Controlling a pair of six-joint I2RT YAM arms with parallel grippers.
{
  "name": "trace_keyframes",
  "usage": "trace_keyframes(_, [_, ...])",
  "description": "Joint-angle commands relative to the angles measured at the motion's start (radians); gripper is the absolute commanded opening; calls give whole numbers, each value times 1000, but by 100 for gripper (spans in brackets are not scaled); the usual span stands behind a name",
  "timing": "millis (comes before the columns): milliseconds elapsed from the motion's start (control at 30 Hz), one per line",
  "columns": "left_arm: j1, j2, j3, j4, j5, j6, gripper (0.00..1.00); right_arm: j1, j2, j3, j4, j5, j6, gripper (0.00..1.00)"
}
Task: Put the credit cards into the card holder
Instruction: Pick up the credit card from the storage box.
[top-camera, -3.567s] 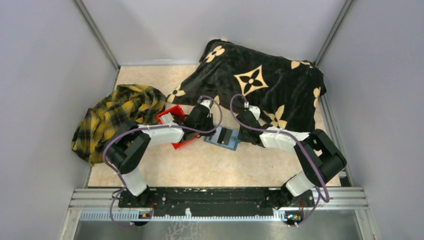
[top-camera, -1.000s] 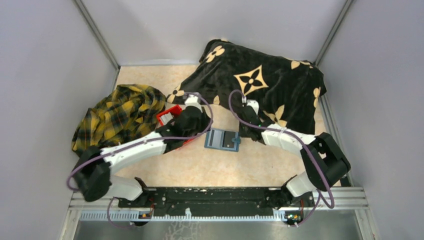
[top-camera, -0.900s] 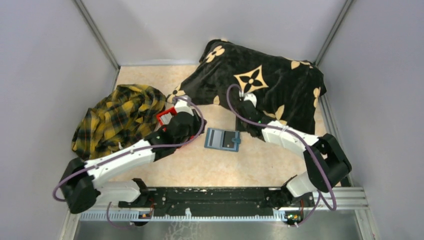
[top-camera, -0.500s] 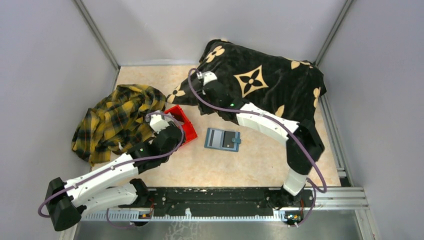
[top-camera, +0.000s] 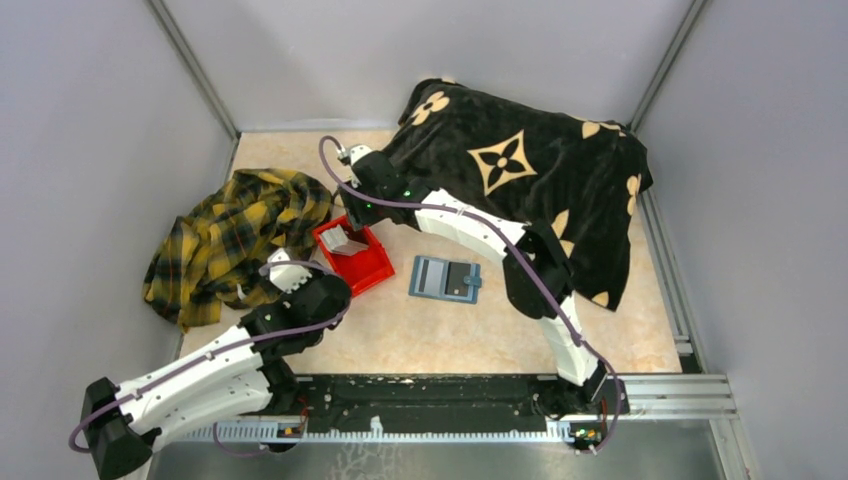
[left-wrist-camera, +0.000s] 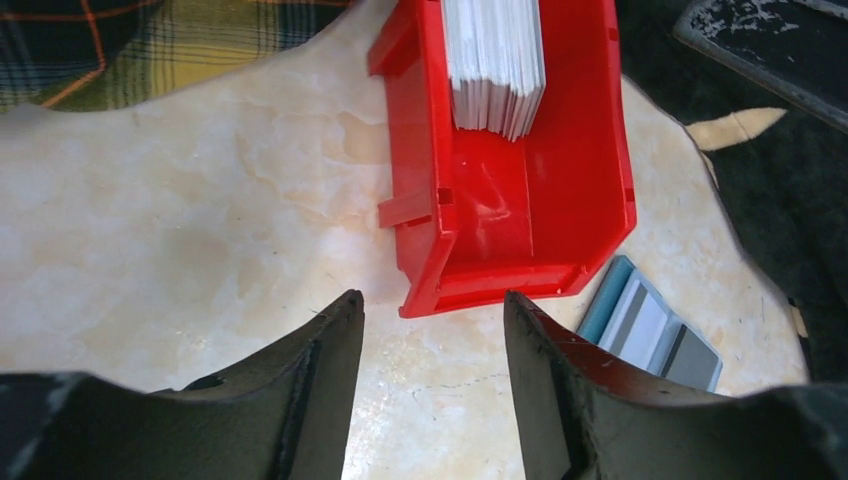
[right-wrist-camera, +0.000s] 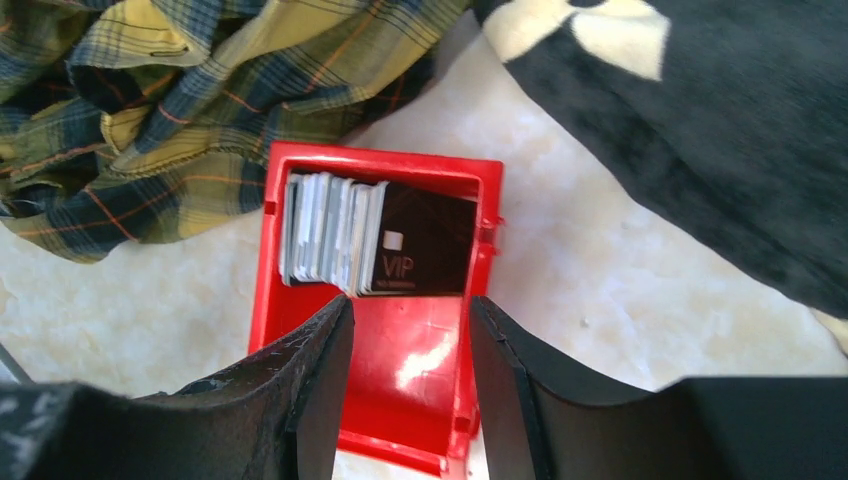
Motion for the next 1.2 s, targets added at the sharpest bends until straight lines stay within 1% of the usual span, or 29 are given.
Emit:
trace_keyframes(0, [6,-2,-14,-43,-76,-73,62,13,71,134,-27,-54,10,47])
trace_keyframes(133, [28,30,-38,25,-63,-32,63,15,133,189,-39,-69,13,47])
trace_keyframes(233, [62,57,-60,125,-30,62,64,15,164,221,-45,-71,12,47])
trace_keyframes(367, [157,89,-76,261,45,198,65,14,215,278,-64,-82,6,47])
trace_keyframes(467, [230,104,-80,348,107,277,65,14,252,323,-78,-96,7,47])
trace_keyframes(567, [278,120,-87,420,157,338,65,12,280,353,-86,-105,11,47])
trace_keyframes(700, [313,164,-93,487,211,374,65,7,302,353,-83,-118,20,47])
trace_keyframes(967, [336,249,-108,571,253,382,62,-5,312,318,-72,-144,38,46])
trace_keyframes(1167, [350,289,-107,597,268,397,55,-11,325,307,-82,-168,57,45])
